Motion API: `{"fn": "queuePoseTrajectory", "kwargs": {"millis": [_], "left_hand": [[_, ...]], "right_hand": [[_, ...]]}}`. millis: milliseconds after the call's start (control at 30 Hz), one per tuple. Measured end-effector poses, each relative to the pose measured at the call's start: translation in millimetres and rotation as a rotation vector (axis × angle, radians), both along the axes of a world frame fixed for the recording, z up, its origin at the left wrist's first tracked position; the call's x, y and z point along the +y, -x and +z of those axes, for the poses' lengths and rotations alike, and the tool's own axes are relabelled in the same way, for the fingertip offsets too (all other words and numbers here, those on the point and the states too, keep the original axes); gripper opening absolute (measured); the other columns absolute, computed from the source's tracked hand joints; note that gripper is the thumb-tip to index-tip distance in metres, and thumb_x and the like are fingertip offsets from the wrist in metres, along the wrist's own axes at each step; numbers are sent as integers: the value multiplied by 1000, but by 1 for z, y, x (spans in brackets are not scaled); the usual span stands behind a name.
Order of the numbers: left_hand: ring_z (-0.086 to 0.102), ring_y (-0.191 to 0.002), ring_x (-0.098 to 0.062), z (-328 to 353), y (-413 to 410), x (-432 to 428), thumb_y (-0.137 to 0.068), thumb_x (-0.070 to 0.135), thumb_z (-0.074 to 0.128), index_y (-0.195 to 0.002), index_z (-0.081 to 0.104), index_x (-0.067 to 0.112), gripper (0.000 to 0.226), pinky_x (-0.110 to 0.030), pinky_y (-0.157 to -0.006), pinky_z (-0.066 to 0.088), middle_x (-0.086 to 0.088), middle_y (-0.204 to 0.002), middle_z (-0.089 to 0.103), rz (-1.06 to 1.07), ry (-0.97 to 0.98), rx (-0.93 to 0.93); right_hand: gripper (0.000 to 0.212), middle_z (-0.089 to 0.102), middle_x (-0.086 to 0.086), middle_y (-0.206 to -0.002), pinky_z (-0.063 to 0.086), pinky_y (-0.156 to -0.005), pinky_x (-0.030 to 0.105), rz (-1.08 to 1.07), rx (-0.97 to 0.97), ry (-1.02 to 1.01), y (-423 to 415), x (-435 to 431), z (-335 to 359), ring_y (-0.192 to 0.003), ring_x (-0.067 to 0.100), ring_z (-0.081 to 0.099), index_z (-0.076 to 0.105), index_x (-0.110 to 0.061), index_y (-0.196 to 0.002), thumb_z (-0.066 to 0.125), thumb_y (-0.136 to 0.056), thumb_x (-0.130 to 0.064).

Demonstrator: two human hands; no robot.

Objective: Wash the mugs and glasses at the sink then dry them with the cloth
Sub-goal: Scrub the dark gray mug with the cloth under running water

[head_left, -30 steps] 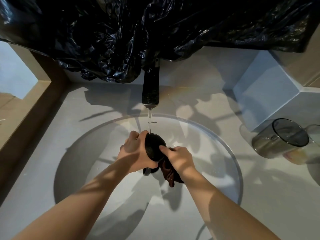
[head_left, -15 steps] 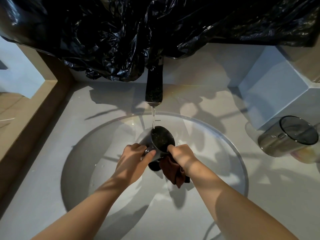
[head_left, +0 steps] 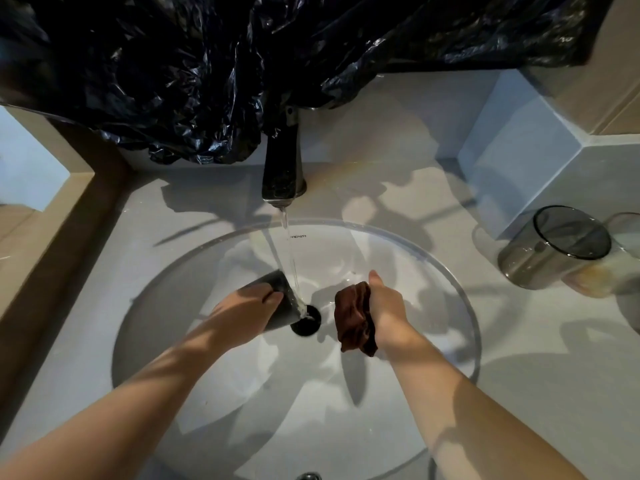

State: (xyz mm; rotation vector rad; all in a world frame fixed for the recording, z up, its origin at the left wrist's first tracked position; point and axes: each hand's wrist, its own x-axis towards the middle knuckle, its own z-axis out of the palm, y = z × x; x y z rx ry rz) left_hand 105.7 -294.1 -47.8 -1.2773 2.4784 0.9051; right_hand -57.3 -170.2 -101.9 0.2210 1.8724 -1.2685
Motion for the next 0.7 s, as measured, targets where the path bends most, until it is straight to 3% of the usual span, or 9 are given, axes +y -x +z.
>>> {"fn": "queuePoseTrajectory", "kwargs": {"millis": [100,233,300,367,400,567,700], "left_hand": [[56,-82,-18,3,0,2,-102,32,35,-88,55,18,29,-28,-71,43,0,-91,59,-261,172,-104],[53,-84,-15,7,1,4,-100,37,37,-88,59,19,31,-27,-71,39,5,-90,59,-373,175,-123],[52,-83,-15,9,3,4,-100,37,36,-91,61,18,32,-27,-71,40,3,-92,60,-389,212,-117],[55,-81,-16,7,2,4,-101,37,36,-87,57,18,32,-27,-71,42,2,-90,59,-365,271,-104],[55,-80,-17,6,0,4,-101,37,36,-84,54,19,31,-28,-70,43,3,-88,57,-360,297,-103],[51,-77,-17,4,-7,3,-100,39,36,-85,54,19,31,-28,-66,37,6,-84,50,-349,328,-63],[54,-69,-19,8,2,6,-101,36,37,-83,52,16,30,-26,-56,41,0,-81,55,-157,224,18]], "right_hand": [[68,62,17,-73,53,-74,45,-14,-9,44,5,-2,-19,-69,35,60,61,-11,-65,39,-57,-75],[58,65,17,-78,53,-87,46,-95,19,92,-2,2,13,-78,37,64,63,-7,-69,44,-85,-59],[50,63,12,-74,53,-75,38,-123,37,107,-2,5,22,-74,33,63,59,-8,-68,43,-94,-46],[46,58,9,-66,43,-57,30,-119,64,131,0,6,24,-60,23,57,55,-8,-67,41,-99,-37],[46,57,8,-66,40,-54,28,-113,76,132,0,6,27,-58,21,54,54,-8,-66,40,-99,-36],[43,57,7,-70,43,-73,33,-109,79,100,0,4,25,-65,22,55,55,-10,-67,42,-98,-37],[43,59,9,-74,45,-79,35,-121,70,99,-1,3,22,-74,26,58,57,-10,-70,42,-98,-39]]}}
